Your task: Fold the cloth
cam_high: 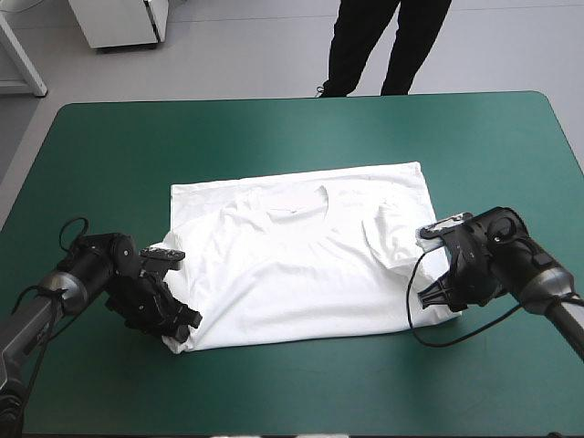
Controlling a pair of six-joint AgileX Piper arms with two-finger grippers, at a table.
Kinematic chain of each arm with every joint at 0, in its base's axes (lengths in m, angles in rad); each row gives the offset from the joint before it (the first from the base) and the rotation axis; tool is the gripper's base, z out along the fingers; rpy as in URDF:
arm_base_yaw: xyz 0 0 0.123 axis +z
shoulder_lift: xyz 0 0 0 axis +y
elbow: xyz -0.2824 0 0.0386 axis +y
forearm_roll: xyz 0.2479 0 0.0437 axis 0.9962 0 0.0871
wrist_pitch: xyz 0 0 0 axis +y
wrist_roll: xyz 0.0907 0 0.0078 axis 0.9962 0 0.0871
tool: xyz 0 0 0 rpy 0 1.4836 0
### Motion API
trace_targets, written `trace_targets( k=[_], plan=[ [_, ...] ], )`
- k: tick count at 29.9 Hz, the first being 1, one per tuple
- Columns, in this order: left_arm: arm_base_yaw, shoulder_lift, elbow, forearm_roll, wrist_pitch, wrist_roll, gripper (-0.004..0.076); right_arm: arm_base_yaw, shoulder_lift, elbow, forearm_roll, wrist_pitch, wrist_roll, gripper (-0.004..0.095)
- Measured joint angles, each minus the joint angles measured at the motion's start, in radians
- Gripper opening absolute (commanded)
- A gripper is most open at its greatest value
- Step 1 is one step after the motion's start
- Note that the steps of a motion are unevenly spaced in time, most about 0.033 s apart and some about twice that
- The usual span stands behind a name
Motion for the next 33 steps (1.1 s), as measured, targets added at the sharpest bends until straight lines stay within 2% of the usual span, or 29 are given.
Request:
trace_targets(
  k=[21, 24, 27, 28, 31, 33],
  plan=[
    [0.000, 0.002, -0.003, 0.000, 0.007, 0.008, 0.0395, 0.000, 0.223, 0.000, 0.067, -0.081, -0.006, 0.0438],
    [0.000, 0.002, -0.003, 0.000, 0.007, 0.007, 0.0395, 0.000, 0.236, 0.000, 0.079, -0.084, -0.006, 0.0338],
    [0.000, 0.003, -0.003, -0.002, 0.010, 0.010, 0.0395, 0.000, 0.243, -0.003, 0.091, -0.083, -0.010, 0.0117],
    [0.000, 0.003, -0.003, -0.002, 0.010, 0.010, 0.0395, 0.000, 0.244, -0.003, 0.098, -0.082, -0.010, 0.0010],
    [0.000, 0.003, -0.003, -0.003, 0.010, 0.010, 0.0388, 0.000, 0.244, 0.002, 0.116, -0.085, -0.021, -0.0019],
    [0.000, 0.003, -0.003, -0.003, 0.006, 0.010, 0.0336, 0.001, 0.244, 0.011, 0.122, -0.088, -0.028, -0.0019]
  ],
)
